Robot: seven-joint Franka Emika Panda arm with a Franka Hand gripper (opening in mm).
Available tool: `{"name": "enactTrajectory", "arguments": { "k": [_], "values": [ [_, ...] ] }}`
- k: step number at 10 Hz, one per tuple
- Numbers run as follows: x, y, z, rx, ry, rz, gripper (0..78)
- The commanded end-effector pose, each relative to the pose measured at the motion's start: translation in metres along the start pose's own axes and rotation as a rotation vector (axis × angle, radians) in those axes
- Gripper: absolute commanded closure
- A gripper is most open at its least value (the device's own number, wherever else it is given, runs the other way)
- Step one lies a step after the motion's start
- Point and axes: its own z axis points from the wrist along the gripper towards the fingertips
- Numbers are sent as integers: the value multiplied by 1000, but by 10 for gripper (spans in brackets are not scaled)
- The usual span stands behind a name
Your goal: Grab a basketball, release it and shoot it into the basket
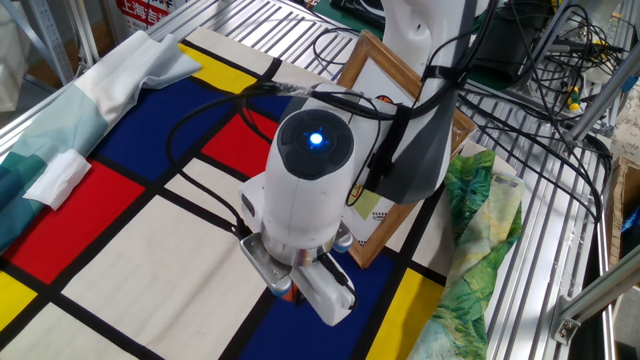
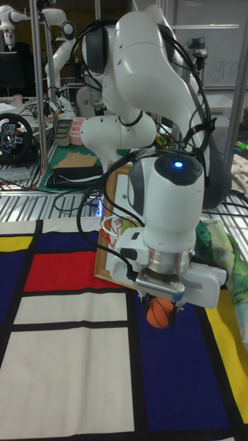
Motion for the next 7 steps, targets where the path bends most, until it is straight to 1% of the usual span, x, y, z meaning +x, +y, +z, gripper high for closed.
{"name": "enactTrajectory", "arguments": {
  "k": [1, 3, 5, 6, 7],
  "values": [
    [-1, 0, -2, -16, -52, 27, 762],
    [-1, 0, -2, -21, -49, 9, 762],
    [-1, 0, -2, -26, -55, -6, 762],
    [-1, 0, -2, -29, -84, -7, 762],
    [-1, 0, -2, -30, -86, -7, 762]
  ]
}}
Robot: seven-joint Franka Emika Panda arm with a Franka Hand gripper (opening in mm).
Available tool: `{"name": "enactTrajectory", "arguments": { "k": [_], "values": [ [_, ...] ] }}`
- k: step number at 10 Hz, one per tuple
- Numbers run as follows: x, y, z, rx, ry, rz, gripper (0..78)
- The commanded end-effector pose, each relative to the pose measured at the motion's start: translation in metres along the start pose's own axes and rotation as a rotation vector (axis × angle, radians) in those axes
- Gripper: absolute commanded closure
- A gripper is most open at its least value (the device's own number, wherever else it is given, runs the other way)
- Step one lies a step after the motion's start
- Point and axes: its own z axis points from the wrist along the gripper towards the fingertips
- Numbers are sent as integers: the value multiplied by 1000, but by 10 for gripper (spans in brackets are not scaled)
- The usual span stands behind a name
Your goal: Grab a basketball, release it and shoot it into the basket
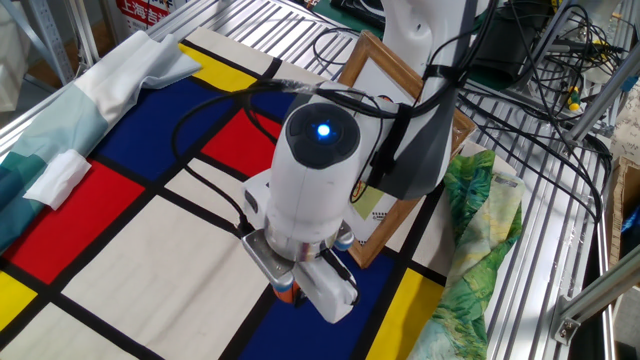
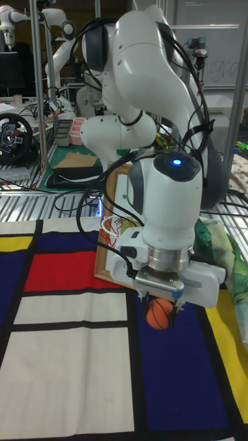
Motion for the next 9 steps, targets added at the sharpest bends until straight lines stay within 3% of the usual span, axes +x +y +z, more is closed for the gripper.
{"name": "enactTrajectory", "arguments": {
  "k": [1, 4, 6, 9],
  "values": [
    [-1, 0, -2, -8, -31, -4, 762],
    [0, -1, -8, 11, 3, 15, 762],
    [10, -13, -35, -3, 10, 31, 762],
    [25, -31, -67, 12, 10, 35, 762]
  ]
}}
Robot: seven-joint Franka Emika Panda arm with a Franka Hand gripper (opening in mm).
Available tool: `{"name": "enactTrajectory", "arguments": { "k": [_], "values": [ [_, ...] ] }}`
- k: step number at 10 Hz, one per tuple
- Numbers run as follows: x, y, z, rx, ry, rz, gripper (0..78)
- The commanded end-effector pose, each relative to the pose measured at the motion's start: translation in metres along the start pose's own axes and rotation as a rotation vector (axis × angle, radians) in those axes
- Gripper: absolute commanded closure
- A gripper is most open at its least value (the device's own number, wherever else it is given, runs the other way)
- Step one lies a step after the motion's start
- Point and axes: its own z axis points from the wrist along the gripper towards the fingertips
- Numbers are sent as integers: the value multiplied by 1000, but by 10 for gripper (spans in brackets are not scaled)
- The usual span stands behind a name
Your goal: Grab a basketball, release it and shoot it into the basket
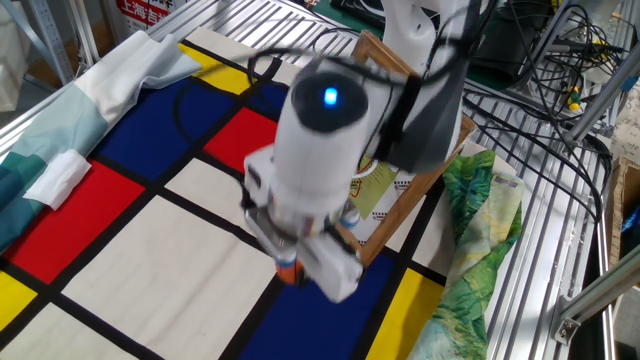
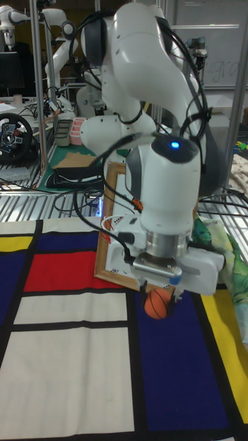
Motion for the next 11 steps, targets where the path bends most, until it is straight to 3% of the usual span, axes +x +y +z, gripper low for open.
{"name": "enactTrajectory", "arguments": {
  "k": [1, 4, 5, 6, 11],
  "values": [
    [26, -37, -67, 8, 17, 15, 762],
    [35, -67, -106, 6, 27, 4, 762],
    [36, -71, -109, 5, 28, 1, 762],
    [42, -84, -119, 4, 29, -7, 762],
    [54, -86, -121, 1, 31, 10, 762]
  ]
}}
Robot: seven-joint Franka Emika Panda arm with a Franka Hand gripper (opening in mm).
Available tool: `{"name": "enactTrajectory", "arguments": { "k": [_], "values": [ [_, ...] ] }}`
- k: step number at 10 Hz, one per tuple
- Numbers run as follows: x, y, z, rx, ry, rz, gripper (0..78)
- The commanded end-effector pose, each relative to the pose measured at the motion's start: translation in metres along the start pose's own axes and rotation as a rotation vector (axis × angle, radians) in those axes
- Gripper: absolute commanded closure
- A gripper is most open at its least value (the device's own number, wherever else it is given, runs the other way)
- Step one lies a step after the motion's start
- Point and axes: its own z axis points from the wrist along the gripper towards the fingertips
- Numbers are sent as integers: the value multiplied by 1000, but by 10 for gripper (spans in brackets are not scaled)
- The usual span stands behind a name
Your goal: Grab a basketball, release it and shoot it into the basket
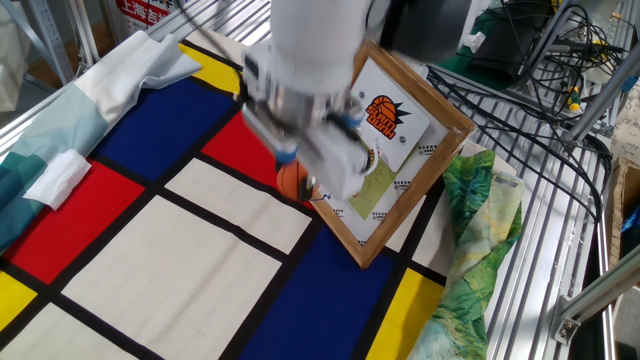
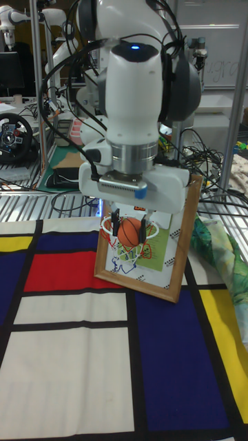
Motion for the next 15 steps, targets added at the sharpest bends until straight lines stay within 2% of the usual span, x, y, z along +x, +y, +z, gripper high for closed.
{"name": "enactTrajectory", "arguments": {
  "k": [1, 5, 8, 9, 10, 11, 12, 13, 15],
  "values": [
    [1, -1, -1, -2, 1, 3, 762],
    [1, -1, -1, 5, 3, 30, 762],
    [1, -1, -1, -12, -43, 30, 762],
    [1, -1, -1, -16, -77, 40, 762],
    [1, -1, -1, 11, -100, 34, 762],
    [1, -1, -1, 21, -102, 35, 762],
    [6, -4, -8, 18, -73, 41, 762],
    [16, -10, -21, 23, -54, 39, 762],
    [34, -21, -35, 8, -40, 43, 762]
  ]
}}
